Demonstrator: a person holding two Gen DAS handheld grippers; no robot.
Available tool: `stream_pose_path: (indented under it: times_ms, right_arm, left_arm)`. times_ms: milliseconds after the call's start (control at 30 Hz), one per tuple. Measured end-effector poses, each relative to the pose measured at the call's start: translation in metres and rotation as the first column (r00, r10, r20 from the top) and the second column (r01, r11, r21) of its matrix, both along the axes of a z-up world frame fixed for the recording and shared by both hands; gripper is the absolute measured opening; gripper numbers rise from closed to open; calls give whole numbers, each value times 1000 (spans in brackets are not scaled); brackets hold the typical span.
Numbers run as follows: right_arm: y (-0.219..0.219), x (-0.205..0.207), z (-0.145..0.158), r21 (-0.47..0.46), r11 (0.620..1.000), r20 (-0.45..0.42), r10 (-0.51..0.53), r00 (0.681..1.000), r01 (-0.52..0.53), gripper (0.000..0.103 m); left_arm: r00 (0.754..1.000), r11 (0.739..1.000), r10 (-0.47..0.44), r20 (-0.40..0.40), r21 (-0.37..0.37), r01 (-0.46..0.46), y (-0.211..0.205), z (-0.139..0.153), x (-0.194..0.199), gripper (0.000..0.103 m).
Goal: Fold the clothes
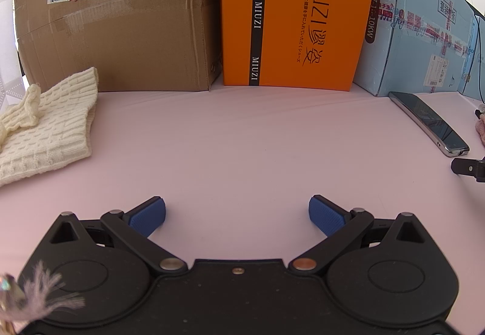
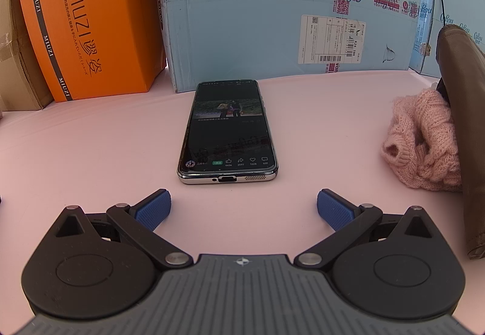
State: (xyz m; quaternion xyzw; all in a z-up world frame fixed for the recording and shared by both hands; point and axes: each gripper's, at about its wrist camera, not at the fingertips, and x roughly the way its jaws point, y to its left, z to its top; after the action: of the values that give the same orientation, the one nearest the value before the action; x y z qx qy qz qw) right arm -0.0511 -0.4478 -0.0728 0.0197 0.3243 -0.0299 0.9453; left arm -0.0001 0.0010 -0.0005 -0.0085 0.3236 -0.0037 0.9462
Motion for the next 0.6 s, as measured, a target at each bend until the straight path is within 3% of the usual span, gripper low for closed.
stream_pose_path:
  times_ms: [600]
  right_arm:
    - [0,-1,-2,1,1000,1,0,1000,0,103]
  left_arm:
    - [1000,1000,0,0,0,0,-1,1,0,103]
